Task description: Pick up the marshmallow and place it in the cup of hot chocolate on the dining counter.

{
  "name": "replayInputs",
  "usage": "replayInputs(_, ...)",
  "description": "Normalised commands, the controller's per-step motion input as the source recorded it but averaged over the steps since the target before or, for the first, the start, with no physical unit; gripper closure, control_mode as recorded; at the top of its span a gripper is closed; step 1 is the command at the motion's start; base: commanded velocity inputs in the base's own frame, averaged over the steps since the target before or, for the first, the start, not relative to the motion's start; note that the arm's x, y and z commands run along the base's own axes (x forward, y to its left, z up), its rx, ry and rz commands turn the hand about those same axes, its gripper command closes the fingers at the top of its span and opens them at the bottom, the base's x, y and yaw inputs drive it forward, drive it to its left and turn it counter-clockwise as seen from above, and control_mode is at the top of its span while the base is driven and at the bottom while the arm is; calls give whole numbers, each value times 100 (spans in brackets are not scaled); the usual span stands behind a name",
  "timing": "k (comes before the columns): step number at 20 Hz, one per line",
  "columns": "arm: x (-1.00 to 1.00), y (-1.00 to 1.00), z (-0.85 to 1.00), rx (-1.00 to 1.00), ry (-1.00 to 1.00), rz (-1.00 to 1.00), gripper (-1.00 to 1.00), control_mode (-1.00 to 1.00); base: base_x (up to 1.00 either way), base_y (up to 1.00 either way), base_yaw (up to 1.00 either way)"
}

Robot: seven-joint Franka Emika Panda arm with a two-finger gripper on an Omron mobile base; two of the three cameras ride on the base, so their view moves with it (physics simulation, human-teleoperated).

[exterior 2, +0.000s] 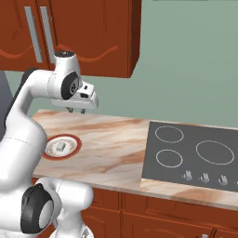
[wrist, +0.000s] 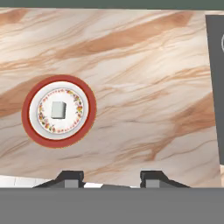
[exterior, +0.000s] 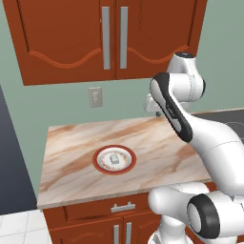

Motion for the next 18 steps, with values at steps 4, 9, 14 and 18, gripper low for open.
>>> replayInputs(4, -36, 25, -11, 0, 0, 0, -100, -100, 0, 0, 0)
replayInputs(9, -53, 55, -59, 5, 6, 0, -100, -100, 0, 0, 0)
replayInputs(14, -10, 81, -76, 0, 2, 0, -100, -100, 0, 0, 0)
replayInputs(18, 2, 67, -73, 0, 2, 0, -100, -100, 0, 0, 0)
